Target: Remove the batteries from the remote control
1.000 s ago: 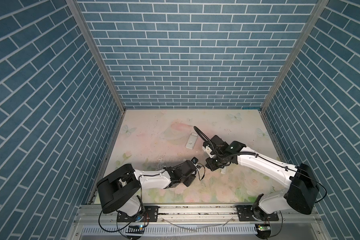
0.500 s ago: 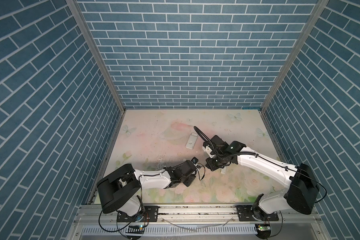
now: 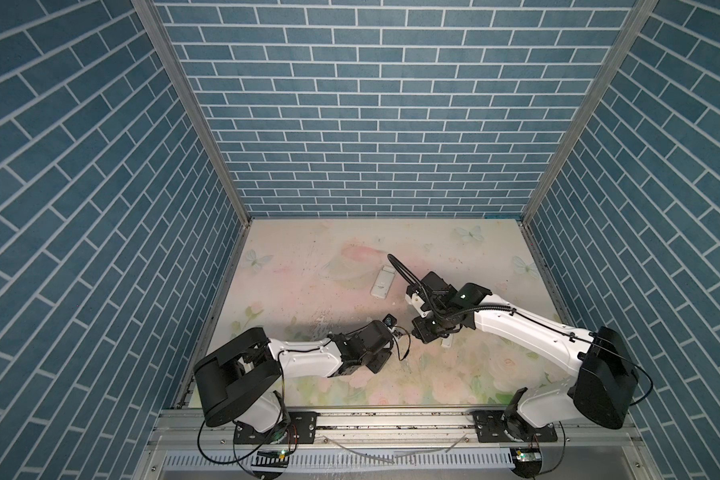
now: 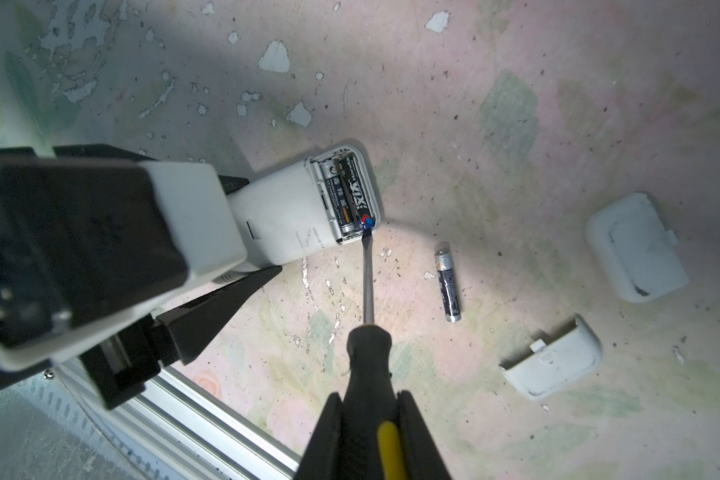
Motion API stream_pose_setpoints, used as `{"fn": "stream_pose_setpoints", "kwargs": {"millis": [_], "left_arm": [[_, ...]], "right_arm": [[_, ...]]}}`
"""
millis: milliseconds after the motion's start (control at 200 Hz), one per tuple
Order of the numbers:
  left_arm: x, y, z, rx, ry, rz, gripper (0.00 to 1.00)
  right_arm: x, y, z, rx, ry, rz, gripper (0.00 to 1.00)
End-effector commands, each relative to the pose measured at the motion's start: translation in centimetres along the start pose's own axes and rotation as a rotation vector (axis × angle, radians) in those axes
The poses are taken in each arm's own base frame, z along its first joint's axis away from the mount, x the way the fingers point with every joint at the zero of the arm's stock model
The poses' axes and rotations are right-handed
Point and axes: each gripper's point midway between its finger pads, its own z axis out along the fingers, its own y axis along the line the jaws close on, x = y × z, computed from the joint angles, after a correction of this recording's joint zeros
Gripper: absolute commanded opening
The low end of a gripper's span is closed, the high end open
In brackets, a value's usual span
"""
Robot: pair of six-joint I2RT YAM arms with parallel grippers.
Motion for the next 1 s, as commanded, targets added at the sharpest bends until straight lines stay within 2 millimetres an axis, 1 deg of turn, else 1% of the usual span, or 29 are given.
{"fn": "stream_pose_setpoints", "kwargs": {"millis": [0,740,995], "left_arm": [[5.01,-1.49,0.82,0.073,0.179,0.051,0.40],[5.05,-1.44,0.76,0.070,0.178,0.052,0.40],[5.06,-1.47,0.79,0.071,0.181,0.052,0.40]], "right_arm": [[1.15,-0.47,0.52,0.009,0.035,0.014,0.00],[1.71,-0.54,0.65,0.011,0.062,0.008,0.00],[1.78,-1.05,0.56,0.050,0.098,-0.004,0.00]]}}
